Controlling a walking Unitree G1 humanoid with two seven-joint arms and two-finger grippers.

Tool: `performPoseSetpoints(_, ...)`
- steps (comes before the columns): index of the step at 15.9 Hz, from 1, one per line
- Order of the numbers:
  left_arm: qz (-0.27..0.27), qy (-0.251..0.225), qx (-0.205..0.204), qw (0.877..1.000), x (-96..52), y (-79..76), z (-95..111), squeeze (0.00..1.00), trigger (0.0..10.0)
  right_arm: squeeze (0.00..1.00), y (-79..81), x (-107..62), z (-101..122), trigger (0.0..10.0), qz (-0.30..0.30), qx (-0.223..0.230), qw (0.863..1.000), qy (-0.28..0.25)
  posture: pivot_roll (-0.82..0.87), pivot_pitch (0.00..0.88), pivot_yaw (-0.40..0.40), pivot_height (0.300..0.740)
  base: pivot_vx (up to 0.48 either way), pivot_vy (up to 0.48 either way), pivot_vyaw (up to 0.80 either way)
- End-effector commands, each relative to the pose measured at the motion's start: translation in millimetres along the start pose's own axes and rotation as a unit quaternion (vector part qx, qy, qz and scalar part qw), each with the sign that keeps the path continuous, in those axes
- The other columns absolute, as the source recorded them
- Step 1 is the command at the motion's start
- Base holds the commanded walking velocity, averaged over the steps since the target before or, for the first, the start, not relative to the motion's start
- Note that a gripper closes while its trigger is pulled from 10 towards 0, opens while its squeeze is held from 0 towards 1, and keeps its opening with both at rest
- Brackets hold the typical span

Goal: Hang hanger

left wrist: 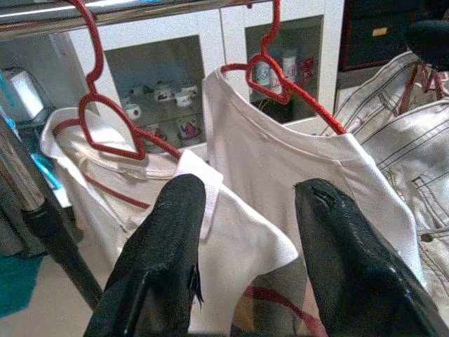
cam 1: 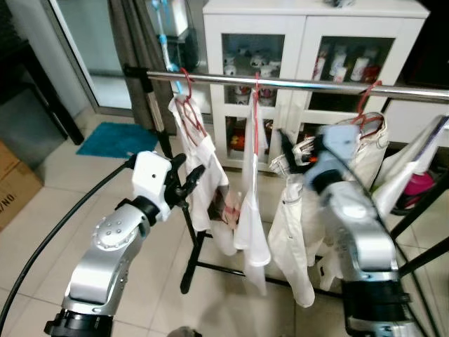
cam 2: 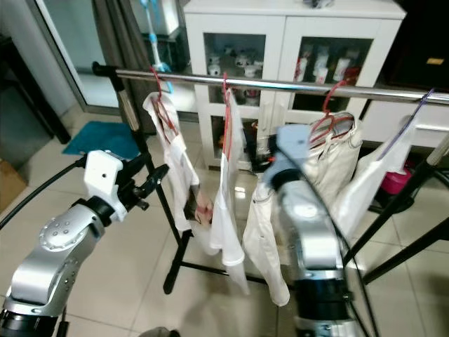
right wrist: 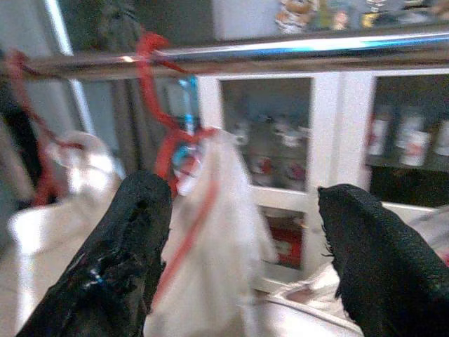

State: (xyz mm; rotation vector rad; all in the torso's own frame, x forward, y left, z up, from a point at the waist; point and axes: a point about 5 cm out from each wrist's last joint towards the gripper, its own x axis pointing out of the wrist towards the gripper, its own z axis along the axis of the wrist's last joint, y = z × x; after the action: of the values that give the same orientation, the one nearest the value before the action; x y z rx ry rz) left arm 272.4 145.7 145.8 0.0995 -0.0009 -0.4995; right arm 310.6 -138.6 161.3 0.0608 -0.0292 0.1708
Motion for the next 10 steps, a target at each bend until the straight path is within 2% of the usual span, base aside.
performPoseSetpoints(1, 0.005, 0.0, 0.012, 1.0, 0.2, 3.1, 1.8, 0.0, 10.0, 1.0, 8.3, 3.5, 6.3, 10.0, 0.01, 0.005, 1.0, -0.003, -0.02, 0.0, 0.052, 0.74, 0.0, -0.247, 0.0)
performPoseSetpoints(7, 0.006, -0.002, 0.022, 1.0, 0.5, 7.0, 1.6, 0.0, 10.0, 1.0, 7.6, 9.7, 8.1, 10.0, -0.011, -0.009, 1.0, 0.016, -0.03, 0.0, 0.055, 0.74, 0.0, 0.0, 0.0)
performPoseSetpoints(8, 0.005, -0.005, 0.015, 1.0, 1.1, 7.6, 2.0, 0.0, 10.0, 0.89, 8.4, 10.7, 8.9, 10.0, -0.008, -0.012, 1.0, 0.02, -0.02, 0.0, 0.057, 0.74, 0.0, 0.0, 0.0)
performPoseSetpoints(9, 0.006, -0.007, 0.006, 1.0, 1.4, 7.9, 1.9, 0.0, 10.0, 0.86, 9.3, 10.7, 9.2, 10.0, -0.006, -0.01, 1.0, 0.021, -0.02, 0.0, 0.057, 0.74, 0.0, 0.0, 0.0)
performPoseSetpoints(10, 0.006, -0.005, 0.005, 1.0, 1.6, 8.3, 1.6, 0.0, 10.0, 0.74, 10.3, 10.4, 8.2, 10.0, -0.003, -0.012, 1.0, 0.024, -0.02, 0.0, 0.057, 0.74, 0.0, 0.0, 0.0)
